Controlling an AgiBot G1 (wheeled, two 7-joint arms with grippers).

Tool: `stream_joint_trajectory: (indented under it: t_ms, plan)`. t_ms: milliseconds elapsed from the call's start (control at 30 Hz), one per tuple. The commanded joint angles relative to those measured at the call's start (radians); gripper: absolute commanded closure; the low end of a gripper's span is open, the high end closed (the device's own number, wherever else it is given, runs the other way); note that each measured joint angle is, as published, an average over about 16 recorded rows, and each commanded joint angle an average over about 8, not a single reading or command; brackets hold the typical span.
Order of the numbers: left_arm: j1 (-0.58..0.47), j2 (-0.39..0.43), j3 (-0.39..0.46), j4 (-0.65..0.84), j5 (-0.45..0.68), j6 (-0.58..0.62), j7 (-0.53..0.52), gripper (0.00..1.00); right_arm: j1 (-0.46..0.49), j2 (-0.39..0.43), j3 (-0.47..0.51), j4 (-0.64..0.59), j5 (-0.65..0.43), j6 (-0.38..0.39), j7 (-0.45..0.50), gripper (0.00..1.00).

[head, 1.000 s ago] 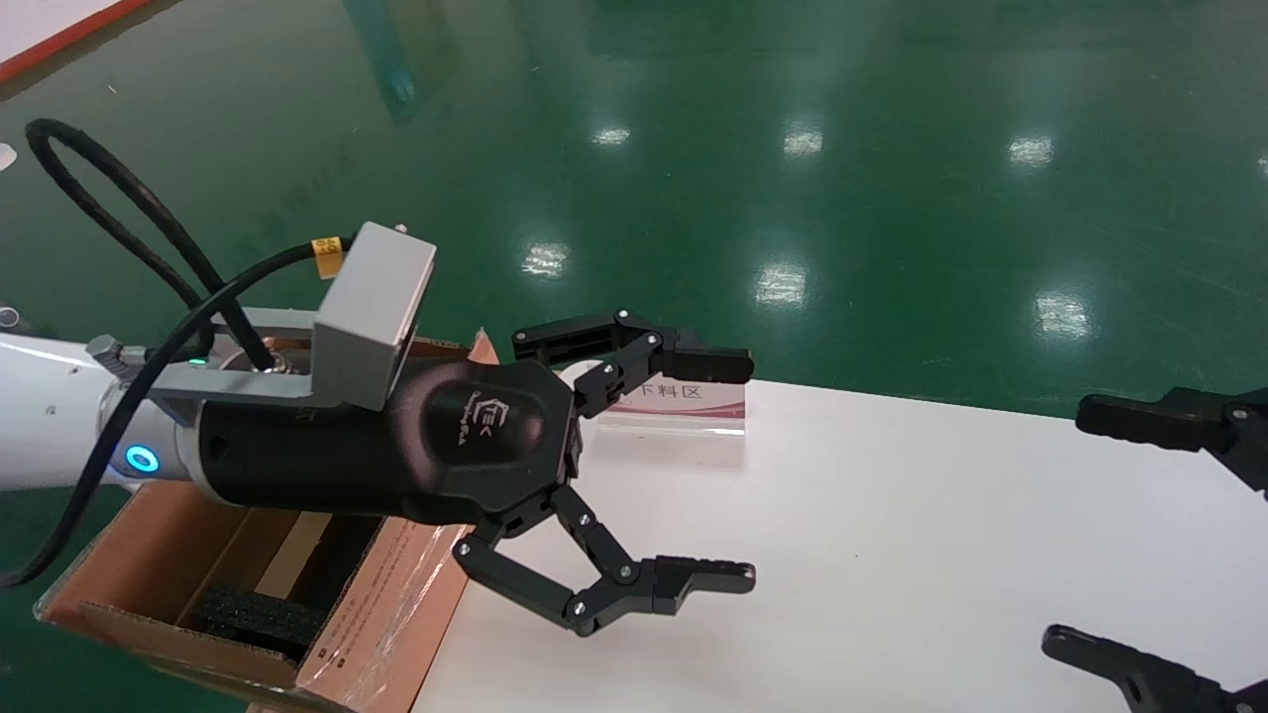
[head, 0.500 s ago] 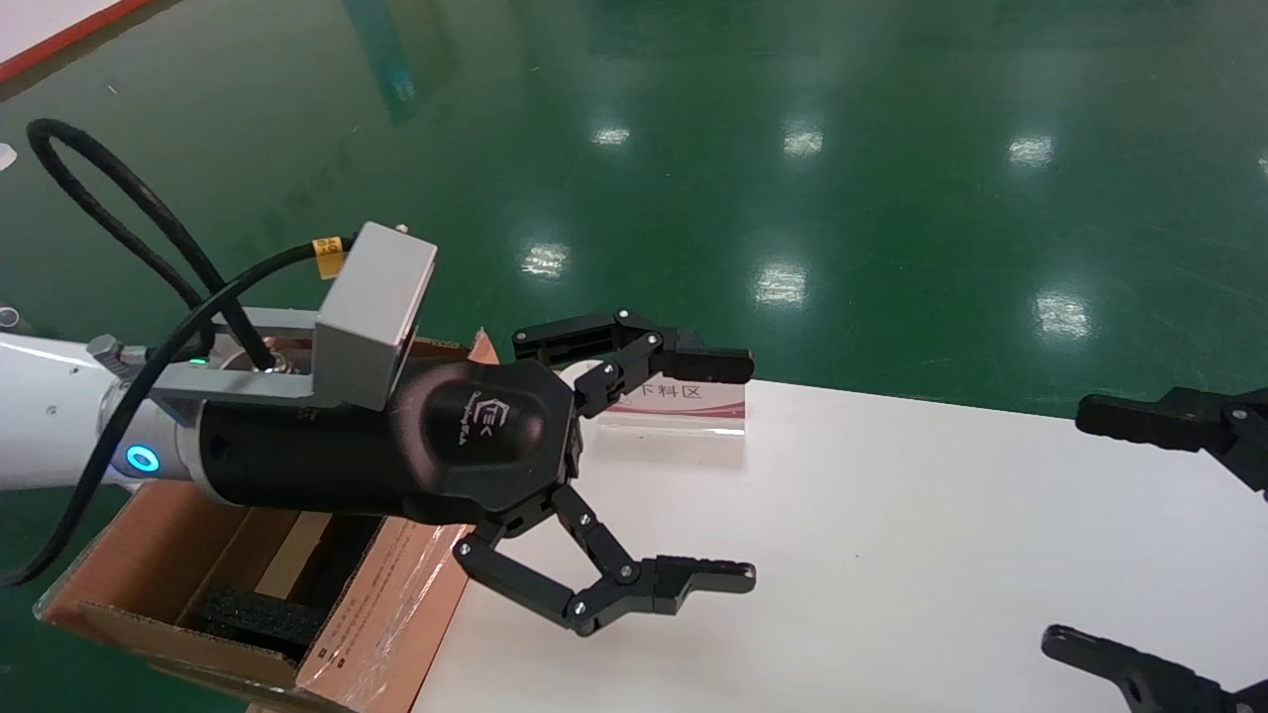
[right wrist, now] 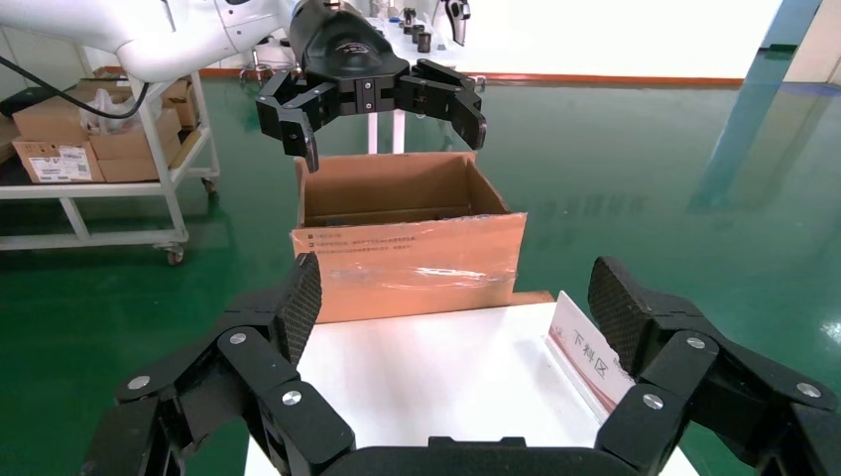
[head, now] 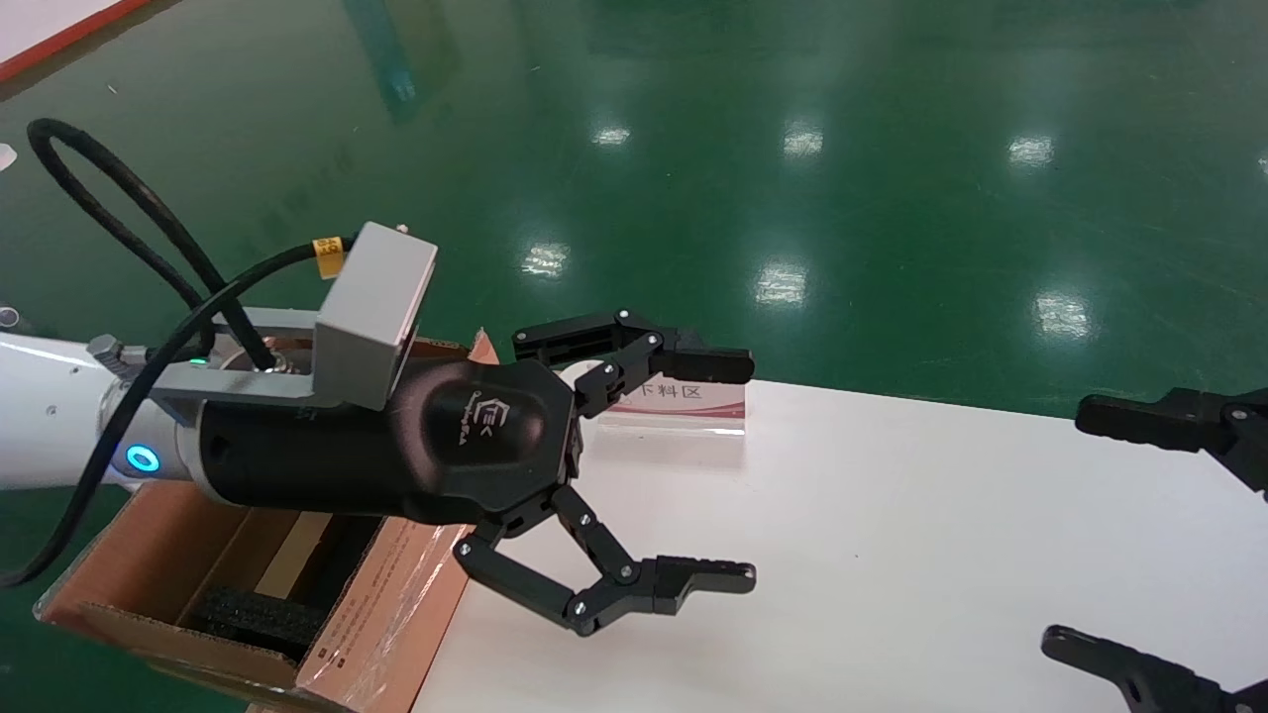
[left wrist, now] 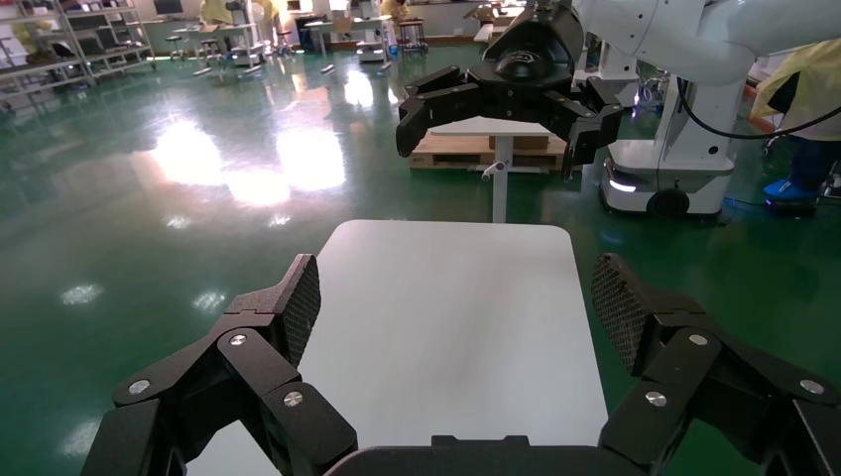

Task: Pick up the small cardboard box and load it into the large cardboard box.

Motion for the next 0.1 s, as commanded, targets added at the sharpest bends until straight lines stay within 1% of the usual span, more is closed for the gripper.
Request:
stream_joint_trajectory:
  t_ms: [33,100]
  plan:
    - [0.000,0.000,0.000,0.000,0.000,0.000,0.000,0.00,0.000,0.000,0.000,0.000,0.000,0.000,0.000,0.00]
    - [0.000,0.000,0.000,0.000,0.000,0.000,0.000,0.00,0.000,0.000,0.000,0.000,0.000,0.000,0.000,0.00]
